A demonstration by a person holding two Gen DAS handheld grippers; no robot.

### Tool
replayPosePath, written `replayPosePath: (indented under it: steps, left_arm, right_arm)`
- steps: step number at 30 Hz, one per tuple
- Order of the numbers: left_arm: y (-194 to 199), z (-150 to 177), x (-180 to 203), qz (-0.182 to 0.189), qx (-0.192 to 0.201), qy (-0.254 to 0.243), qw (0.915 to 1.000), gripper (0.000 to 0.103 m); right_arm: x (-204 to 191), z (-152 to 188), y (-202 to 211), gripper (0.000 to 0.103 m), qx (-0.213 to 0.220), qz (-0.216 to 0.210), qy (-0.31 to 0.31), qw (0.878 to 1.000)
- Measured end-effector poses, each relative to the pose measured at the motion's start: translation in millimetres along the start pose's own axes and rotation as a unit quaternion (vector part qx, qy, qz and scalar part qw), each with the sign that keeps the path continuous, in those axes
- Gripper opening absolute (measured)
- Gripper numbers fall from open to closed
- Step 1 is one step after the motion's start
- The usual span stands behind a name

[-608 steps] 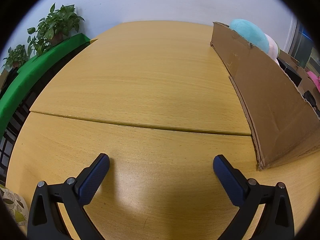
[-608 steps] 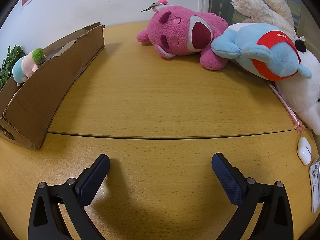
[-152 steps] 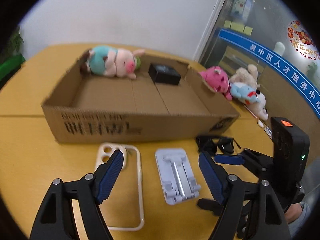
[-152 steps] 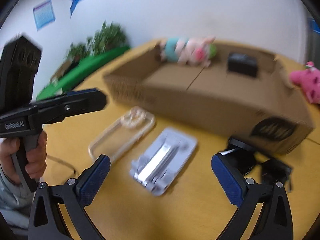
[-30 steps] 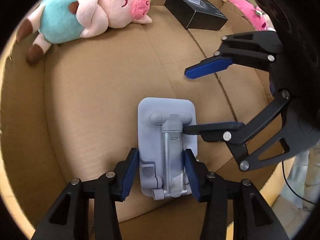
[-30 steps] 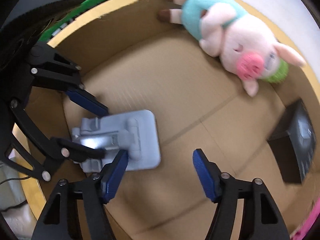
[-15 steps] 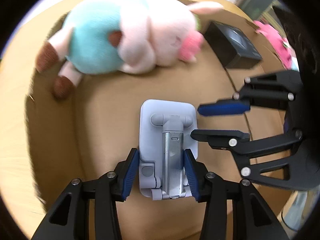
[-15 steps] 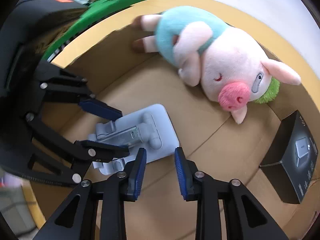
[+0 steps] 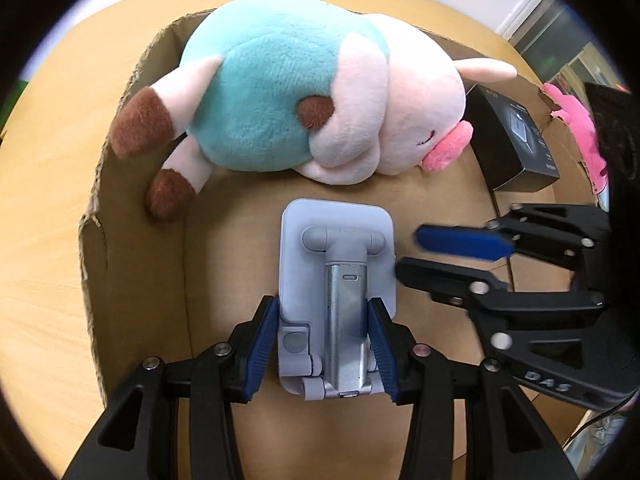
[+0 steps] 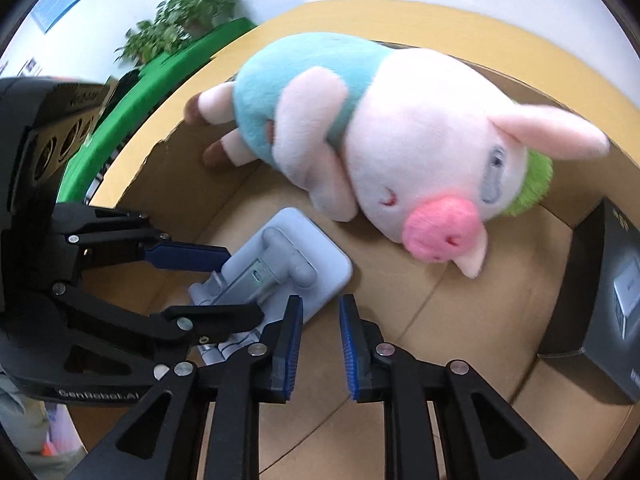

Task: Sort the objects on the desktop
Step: 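Open the left gripper to release the phone stand and lift away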

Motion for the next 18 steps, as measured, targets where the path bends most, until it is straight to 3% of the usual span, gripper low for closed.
replayPosePath:
  steps: [1, 3, 5, 7, 9, 11, 14, 18]
  left_arm:
    - [4, 2, 0, 0.000, 0.007, -0.002, 1.0000, 0.043]
    - [22, 6, 1, 0.013, 0.029, 0.007, 0.9995, 0.044]
    - [52, 9, 5, 0.021, 0.072, 0.004, 0.9972, 0.044]
    - [91, 25, 8, 0.023, 0.127, -0.004, 0.9916, 0.046]
    - [130, 35, 12, 0.027, 0.183, -0.014, 0.9827, 0.061]
    - [158, 51, 3, 0.024, 0.235, -0.019, 0.9715, 0.070]
    - [191, 69, 18, 0.035, 0.308, -0.028, 0.9503, 0.079]
    - [204, 103, 44, 0.051, 0.367, -0.046, 0.9278, 0.079]
  right_arm:
    - [5, 4, 4, 0.027, 0.001, 0.004, -0.003, 1.000]
    - [5, 16, 19, 0.058, 0.010, 0.018, -0.011, 1.000]
    - [5, 26, 42, 0.071, 0.036, 0.043, -0.020, 0.998]
    - [5, 33, 68, 0.077, 0.066, 0.063, -0.021, 0.996]
    - [-6, 45, 99, 0.088, 0.106, 0.100, -0.013, 0.989]
    - [-22, 54, 132, 0.100, 0.143, 0.147, -0.009, 0.979]
    - [-52, 72, 169, 0.103, 0.203, 0.192, -0.024, 0.960]
    - [-84, 82, 178, 0.103, 0.242, 0.235, -0.050, 0.940]
Point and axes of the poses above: each gripper's, at about its wrist camera, not at the fingertips, and y roughly against the way its jaws point, x to its right, z to its underside, the point moved 5 cm from there along -y, roughly the way its jaws point, and after that the axes turned 10 degrees about y, right-handed, at the moved point
